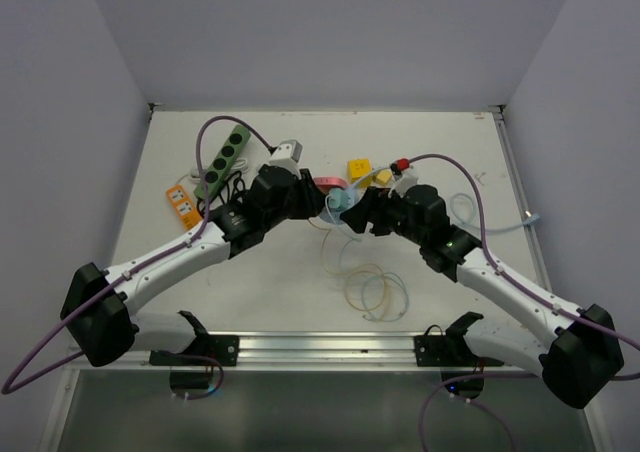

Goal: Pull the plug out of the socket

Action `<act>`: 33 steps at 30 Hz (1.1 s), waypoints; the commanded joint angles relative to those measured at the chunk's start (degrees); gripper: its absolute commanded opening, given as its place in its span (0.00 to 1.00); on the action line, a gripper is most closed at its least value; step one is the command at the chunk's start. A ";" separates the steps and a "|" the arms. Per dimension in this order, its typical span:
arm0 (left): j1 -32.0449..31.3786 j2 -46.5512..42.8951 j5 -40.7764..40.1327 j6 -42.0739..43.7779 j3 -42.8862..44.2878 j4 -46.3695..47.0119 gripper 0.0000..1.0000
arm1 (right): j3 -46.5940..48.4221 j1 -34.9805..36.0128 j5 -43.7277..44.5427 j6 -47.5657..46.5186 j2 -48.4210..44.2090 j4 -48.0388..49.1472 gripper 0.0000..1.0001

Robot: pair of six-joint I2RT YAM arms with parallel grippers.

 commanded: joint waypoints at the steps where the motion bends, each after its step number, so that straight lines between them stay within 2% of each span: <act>1: 0.15 -3.29 -2.17 -3.52 1.08 9.78 0.00 | -0.55 0.11 -3.10 0.16 0.35 3.50 0.73; 19: -0.11 -4.69 -1.11 -13.45 -1.99 14.01 0.00 | -2.22 0.11 -3.89 3.14 3.69 12.82 0.73; 33: -0.38 -6.01 -2.43 -18.73 -6.13 20.85 0.00 | -3.27 0.20 -3.98 4.73 5.71 17.30 0.67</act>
